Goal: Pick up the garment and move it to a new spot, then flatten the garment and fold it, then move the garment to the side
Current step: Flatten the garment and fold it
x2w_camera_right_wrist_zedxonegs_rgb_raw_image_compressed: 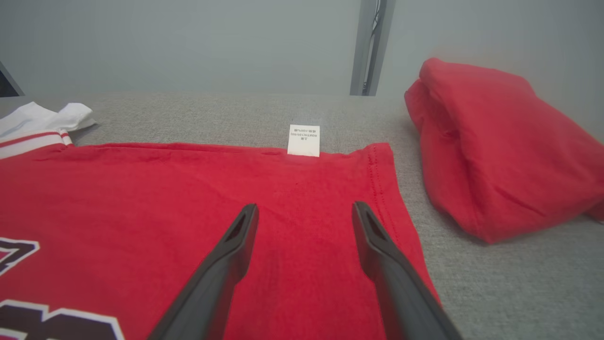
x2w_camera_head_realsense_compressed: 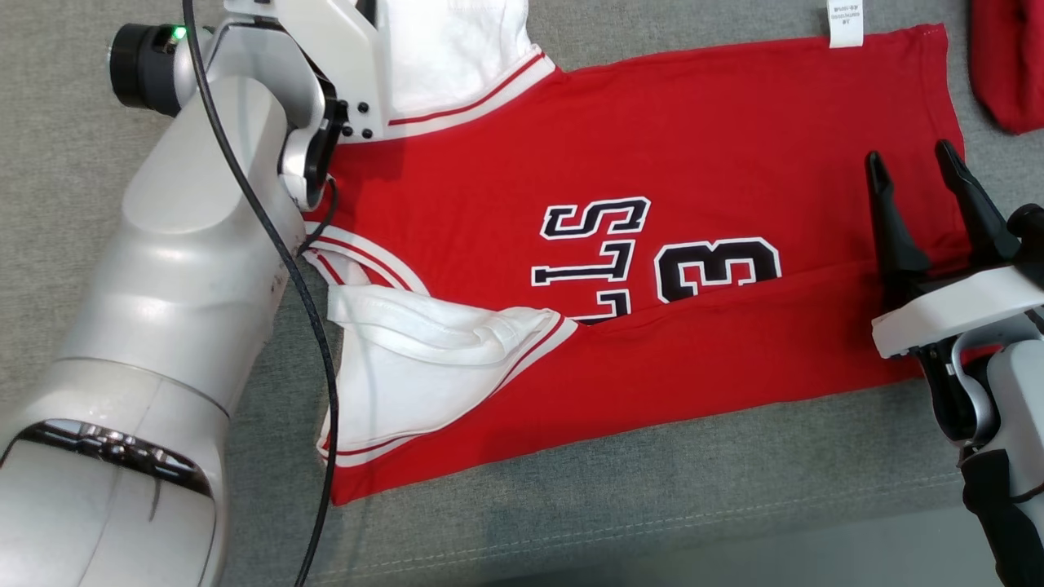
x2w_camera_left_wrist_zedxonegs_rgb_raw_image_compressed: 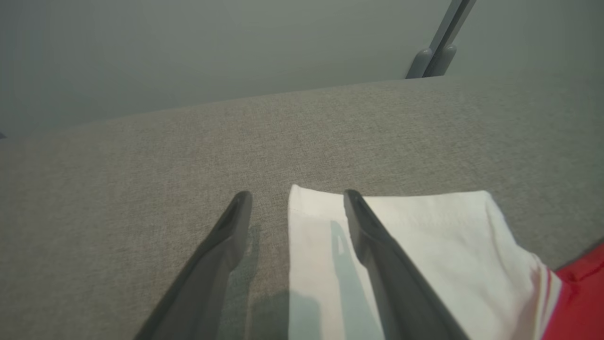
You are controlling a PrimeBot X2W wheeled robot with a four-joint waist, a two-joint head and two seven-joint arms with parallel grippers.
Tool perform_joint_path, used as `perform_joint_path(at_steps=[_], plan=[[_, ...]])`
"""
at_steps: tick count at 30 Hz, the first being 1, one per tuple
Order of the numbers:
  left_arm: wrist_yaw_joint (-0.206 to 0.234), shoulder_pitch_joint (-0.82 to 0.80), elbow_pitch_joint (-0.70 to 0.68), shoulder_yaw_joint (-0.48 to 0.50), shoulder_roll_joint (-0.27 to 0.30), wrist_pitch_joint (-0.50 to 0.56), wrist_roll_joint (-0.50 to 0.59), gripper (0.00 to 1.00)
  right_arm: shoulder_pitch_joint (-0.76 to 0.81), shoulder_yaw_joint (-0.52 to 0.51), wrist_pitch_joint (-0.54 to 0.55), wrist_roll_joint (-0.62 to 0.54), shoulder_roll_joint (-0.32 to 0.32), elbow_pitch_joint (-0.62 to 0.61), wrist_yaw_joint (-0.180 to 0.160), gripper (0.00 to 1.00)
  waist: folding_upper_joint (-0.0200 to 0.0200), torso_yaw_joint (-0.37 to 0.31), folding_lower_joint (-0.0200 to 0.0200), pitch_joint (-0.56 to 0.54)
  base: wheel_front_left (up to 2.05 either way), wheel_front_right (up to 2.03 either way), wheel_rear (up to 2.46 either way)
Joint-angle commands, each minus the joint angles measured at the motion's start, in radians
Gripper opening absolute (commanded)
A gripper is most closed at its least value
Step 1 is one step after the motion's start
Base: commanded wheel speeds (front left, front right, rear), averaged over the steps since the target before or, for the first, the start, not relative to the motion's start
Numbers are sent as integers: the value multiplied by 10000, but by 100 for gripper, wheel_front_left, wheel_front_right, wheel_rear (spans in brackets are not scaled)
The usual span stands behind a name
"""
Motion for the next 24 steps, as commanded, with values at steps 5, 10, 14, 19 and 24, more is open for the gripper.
perform_joint_path(at_steps=[5,10,14,19,24], plan=[[-76,-1169,860,-100,199,525,206,100,-143,285,-131,73,-95,-272,-2,100,0,-328,0,416,0,0,0],[-217,-1778,1690,-308,226,834,323,100,-250,381,-131,77,-15,-233,-2,100,0,-567,0,580,0,0,0],[-249,-2013,2063,-426,264,927,388,100,-290,438,-131,62,22,-173,-2,100,0,-693,0,675,0,0,0],[-249,-2211,2335,-488,387,822,393,47,-345,471,-131,52,41,-141,-2,100,0,-802,0,776,0,0,0],[-379,-2268,2448,-559,338,779,359,0,-412,480,-131,56,-23,-42,-2,100,0,-772,0,800,0,0,0]])
